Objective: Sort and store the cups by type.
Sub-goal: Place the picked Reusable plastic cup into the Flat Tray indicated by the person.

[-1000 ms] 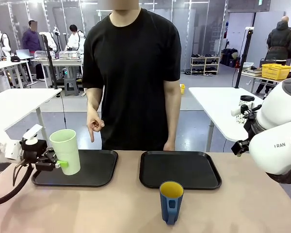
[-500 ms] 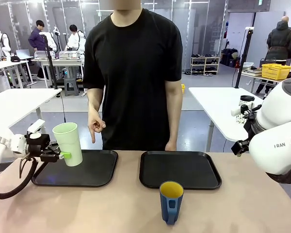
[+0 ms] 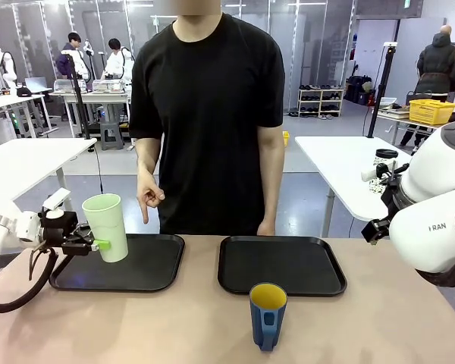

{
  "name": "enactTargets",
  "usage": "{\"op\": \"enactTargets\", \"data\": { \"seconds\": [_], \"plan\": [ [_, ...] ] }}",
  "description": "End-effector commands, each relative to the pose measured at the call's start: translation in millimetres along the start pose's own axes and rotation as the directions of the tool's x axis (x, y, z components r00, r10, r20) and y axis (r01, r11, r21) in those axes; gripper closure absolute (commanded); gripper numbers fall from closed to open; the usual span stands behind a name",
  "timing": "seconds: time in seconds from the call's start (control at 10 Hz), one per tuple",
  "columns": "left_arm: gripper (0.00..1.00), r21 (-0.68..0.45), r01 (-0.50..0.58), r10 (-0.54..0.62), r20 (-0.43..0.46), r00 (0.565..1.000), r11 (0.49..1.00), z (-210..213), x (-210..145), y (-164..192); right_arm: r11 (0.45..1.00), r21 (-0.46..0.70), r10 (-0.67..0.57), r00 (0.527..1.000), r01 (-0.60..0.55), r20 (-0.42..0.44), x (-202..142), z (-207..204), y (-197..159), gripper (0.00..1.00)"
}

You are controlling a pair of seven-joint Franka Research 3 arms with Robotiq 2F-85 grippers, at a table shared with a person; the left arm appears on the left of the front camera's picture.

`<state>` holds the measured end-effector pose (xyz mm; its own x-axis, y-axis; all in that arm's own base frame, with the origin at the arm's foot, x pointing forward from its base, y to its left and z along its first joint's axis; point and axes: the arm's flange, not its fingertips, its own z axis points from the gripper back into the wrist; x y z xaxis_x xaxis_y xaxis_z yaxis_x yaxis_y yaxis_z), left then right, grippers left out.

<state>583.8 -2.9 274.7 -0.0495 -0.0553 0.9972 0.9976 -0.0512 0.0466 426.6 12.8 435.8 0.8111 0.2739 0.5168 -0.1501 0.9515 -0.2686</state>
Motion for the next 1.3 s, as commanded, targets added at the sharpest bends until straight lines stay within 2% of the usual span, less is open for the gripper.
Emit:
{"op": "enactTargets", "data": {
  "seconds": [0.0,0.4,0.7,1.2],
  "plan": [
    [0.17,0.004,-0.003,0.003,-0.017,1.000,1.000,4,-8,15,1.000,-0.002,0.001,1.000,-0.001,0.000,-1,-1,-1,0.00],
    [0.17,0.000,0.042,-0.042,-0.027,0.999,0.999,16,-19,39,1.000,-0.002,0.001,1.000,-0.001,0.000,-1,-1,-1,0.00],
    [0.17,0.016,0.022,-0.022,-0.032,0.999,1.000,23,-28,59,1.000,-0.002,0.001,1.000,-0.001,0.000,-1,-1,-1,0.00],
    [0.17,0.004,-0.029,0.029,0.001,1.000,1.000,30,-47,70,1.000,-0.002,0.001,1.000,-0.001,0.000,-1,-1,-1,0.00]
  ]
}}
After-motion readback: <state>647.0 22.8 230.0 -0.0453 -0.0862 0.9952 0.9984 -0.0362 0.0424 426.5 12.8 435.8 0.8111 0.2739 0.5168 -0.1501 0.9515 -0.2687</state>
